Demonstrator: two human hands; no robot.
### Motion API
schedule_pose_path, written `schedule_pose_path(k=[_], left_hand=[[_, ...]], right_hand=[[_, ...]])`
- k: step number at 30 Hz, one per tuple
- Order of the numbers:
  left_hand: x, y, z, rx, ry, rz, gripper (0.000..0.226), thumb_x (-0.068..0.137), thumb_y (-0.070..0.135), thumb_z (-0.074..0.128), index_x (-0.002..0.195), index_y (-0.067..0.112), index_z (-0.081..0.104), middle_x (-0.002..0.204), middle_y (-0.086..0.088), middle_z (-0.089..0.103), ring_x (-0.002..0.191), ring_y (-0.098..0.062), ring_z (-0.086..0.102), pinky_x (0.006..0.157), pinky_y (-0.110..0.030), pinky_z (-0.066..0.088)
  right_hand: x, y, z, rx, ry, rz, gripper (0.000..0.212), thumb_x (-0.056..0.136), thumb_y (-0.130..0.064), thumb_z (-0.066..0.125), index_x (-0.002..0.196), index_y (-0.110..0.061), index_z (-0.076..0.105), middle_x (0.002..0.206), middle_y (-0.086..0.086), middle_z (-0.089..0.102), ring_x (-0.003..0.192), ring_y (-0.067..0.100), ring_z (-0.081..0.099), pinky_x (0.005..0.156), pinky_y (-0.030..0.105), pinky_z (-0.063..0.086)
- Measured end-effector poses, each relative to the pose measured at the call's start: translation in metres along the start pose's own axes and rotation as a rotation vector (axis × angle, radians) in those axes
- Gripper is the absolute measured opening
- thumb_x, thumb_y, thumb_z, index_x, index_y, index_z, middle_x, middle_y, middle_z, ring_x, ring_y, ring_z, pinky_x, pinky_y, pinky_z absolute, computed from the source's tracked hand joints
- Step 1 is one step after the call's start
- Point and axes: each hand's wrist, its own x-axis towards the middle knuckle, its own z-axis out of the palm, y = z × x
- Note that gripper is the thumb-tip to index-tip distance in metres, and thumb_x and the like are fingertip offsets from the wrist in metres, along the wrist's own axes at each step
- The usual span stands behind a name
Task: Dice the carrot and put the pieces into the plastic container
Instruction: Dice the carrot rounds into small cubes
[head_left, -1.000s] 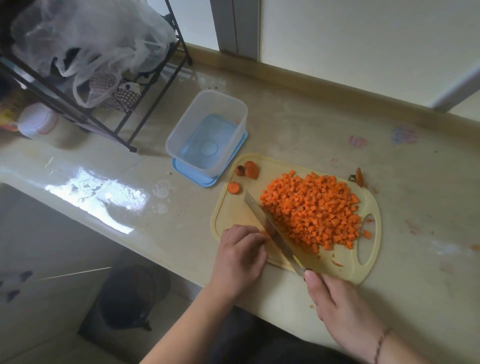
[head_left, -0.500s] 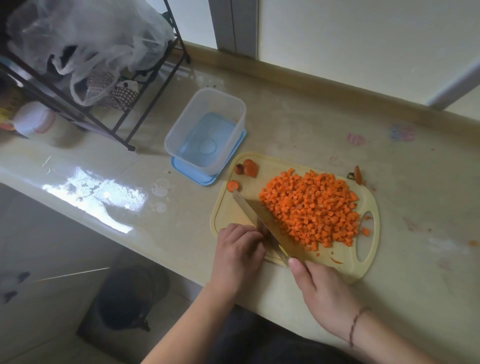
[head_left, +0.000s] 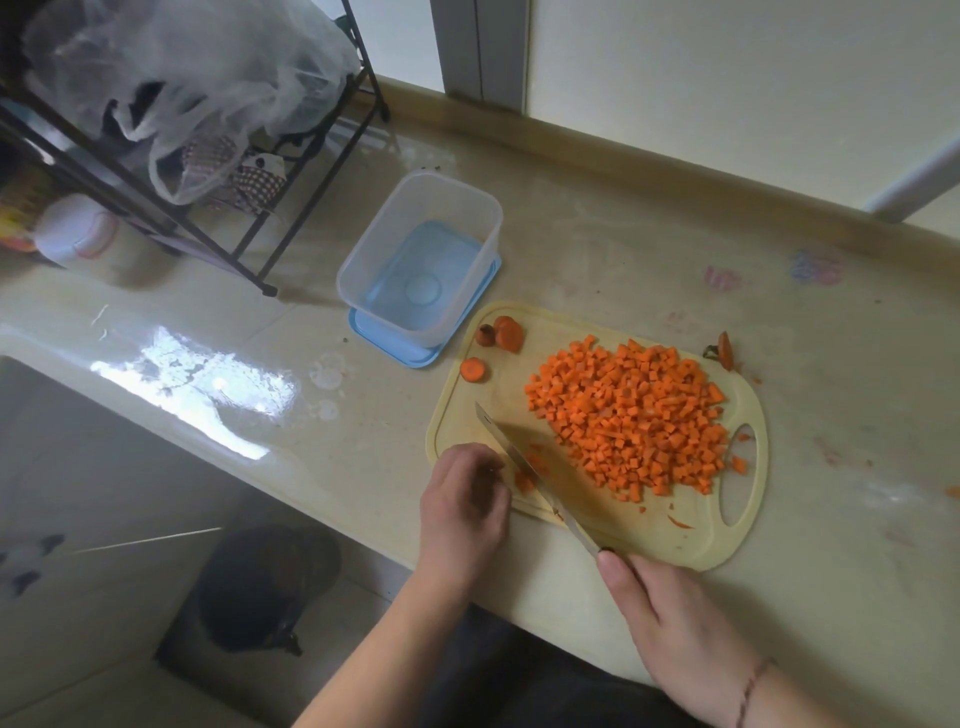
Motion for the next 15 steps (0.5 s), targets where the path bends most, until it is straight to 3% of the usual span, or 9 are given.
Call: schedule_pose_path(k=[2,4,7,10,15], left_hand=[[-0.001,-0.001,0.001,0.011,-0.003,-0.001,0.035,0.073,-0.005,0.063,0.093,0.023,0.056,0.087,0.003,0.061,0.081,-0.008,0.055,0.074,-0.013,0.045],[0.000,0.000,0.002,0.019,-0.011,-0.003,0.031,0.074,-0.003,0.066,0.091,0.021,0.056,0.086,0.003,0.061,0.080,-0.009,0.055,0.071,-0.016,0.046],[-0.001,-0.001,0.004,0.043,-0.032,0.003,0.018,0.077,0.008,0.062,0.089,0.021,0.058,0.088,0.007,0.061,0.082,-0.010,0.056,0.072,-0.022,0.047],[-0.001,0.000,0.003,0.072,-0.080,0.046,0.016,0.077,0.012,0.057,0.090,0.022,0.059,0.091,0.014,0.058,0.086,-0.011,0.055,0.076,-0.025,0.047],[0.000,-0.007,0.001,0.158,-0.180,0.260,0.011,0.091,0.017,0.065,0.101,0.013,0.069,0.101,0.003,0.066,0.091,-0.019,0.058,0.081,-0.033,0.050]], right_hand=[[0.001,0.000,0.002,-0.032,0.000,-0.006,0.052,0.089,-0.065,0.022,0.089,-0.029,0.060,0.107,-0.027,0.057,0.109,-0.016,0.048,0.093,-0.003,0.028],[0.003,0.000,0.004,-0.086,-0.008,-0.015,0.049,0.088,-0.068,0.016,0.085,-0.034,0.052,0.100,-0.025,0.056,0.103,-0.009,0.052,0.096,0.007,0.036],[0.011,-0.005,0.011,-0.182,-0.002,-0.002,0.059,0.089,-0.068,0.013,0.067,-0.026,0.048,0.070,-0.010,0.057,0.071,0.006,0.058,0.072,0.029,0.050],[0.019,-0.009,0.009,-0.164,0.026,0.023,0.057,0.086,-0.065,0.018,0.060,-0.022,0.045,0.056,-0.003,0.050,0.057,0.011,0.052,0.055,0.026,0.039],[0.014,0.002,-0.007,-0.054,0.044,0.052,0.051,0.085,-0.058,0.027,0.056,-0.019,0.044,0.052,0.003,0.049,0.062,0.010,0.054,0.057,0.021,0.037]])
